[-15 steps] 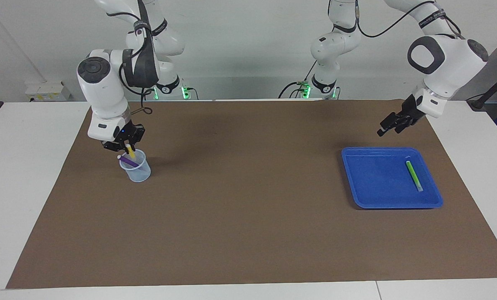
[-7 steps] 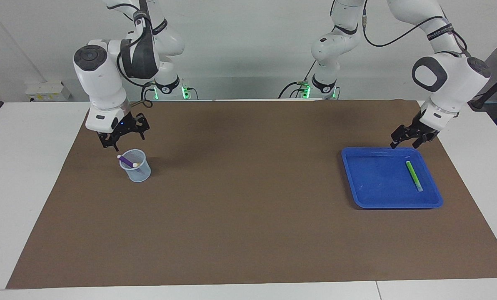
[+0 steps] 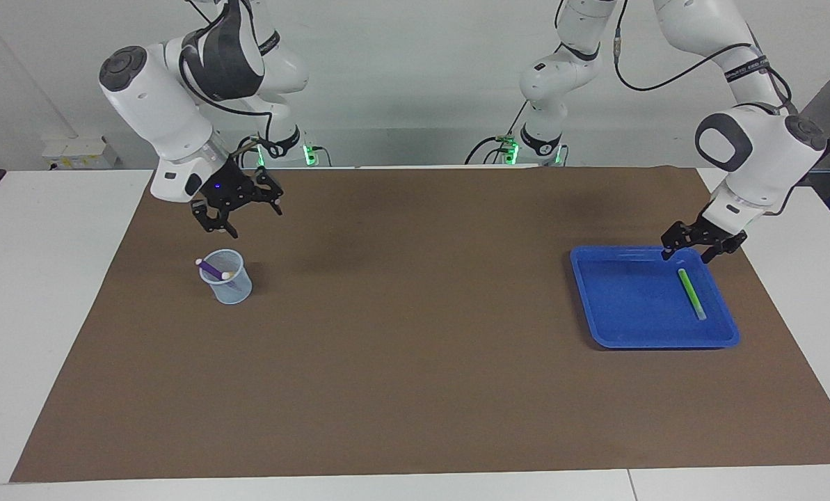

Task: Transfer and insert pens with both arms
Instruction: 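Release the pen and raise the right gripper while the left gripper grasps green pen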

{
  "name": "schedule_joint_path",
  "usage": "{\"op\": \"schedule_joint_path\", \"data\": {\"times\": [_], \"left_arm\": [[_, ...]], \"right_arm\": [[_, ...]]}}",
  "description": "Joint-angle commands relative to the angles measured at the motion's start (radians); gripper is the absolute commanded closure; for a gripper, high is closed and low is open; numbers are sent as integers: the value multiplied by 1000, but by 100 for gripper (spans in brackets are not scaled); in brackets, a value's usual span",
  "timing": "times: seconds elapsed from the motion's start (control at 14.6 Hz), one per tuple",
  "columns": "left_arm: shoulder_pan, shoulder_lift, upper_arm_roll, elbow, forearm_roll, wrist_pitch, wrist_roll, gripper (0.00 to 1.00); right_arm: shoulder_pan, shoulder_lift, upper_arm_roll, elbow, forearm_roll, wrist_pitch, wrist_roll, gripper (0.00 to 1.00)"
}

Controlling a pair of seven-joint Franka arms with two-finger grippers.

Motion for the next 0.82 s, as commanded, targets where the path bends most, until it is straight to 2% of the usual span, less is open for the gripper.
{"op": "schedule_joint_path", "data": {"times": [0.0,0.27,0.48,0.75], "left_arm": [[29,73,-11,51,20,40,29,4],[43,122,-11,68,20,74,50,5],[51,167,-9,83,20,121,81,5],[59,213,-11,85,20,187,92,6]], "right_arm": [[100,-2,11,8,42,7,227,0],[193,-2,11,6,104,84,476,0],[195,0,11,6,177,108,500,0],[198,3,11,3,201,158,532,0]]}}
